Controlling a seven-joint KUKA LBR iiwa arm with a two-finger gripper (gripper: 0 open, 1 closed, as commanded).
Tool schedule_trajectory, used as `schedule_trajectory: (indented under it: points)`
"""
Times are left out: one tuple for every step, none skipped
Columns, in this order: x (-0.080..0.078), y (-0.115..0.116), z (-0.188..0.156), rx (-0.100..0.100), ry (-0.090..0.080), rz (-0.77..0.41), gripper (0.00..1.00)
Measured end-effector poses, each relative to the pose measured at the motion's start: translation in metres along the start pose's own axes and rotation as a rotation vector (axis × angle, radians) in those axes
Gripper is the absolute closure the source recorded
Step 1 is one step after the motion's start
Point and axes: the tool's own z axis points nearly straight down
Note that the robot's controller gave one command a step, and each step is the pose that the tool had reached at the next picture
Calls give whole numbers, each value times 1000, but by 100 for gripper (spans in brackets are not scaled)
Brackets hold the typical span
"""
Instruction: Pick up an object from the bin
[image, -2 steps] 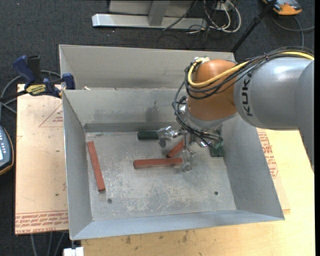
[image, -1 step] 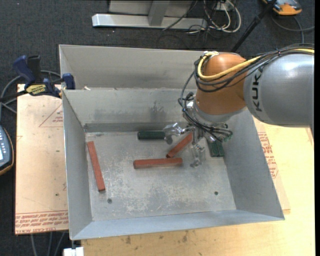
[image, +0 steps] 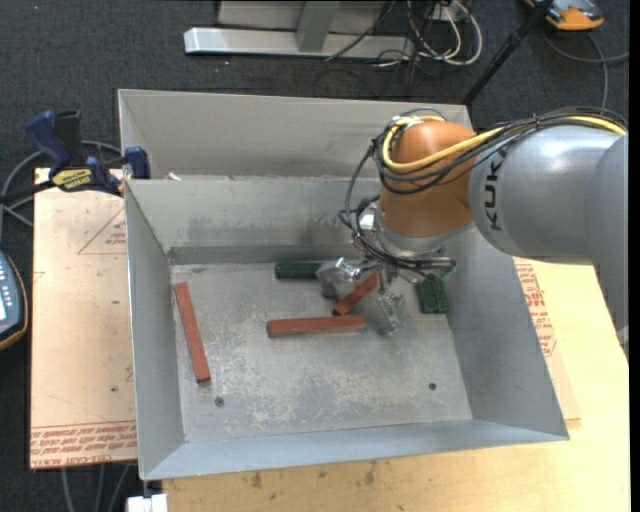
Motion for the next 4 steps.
schedule_trajectory:
  points:
    - [-1,0,-1,1,-1,4,0]
    - [-1,-1,-2,1,-2,5,100]
    - [-4,-2,-65,6,-5,7,100]
    - [-6,-3,-132,8,-6,10,100]
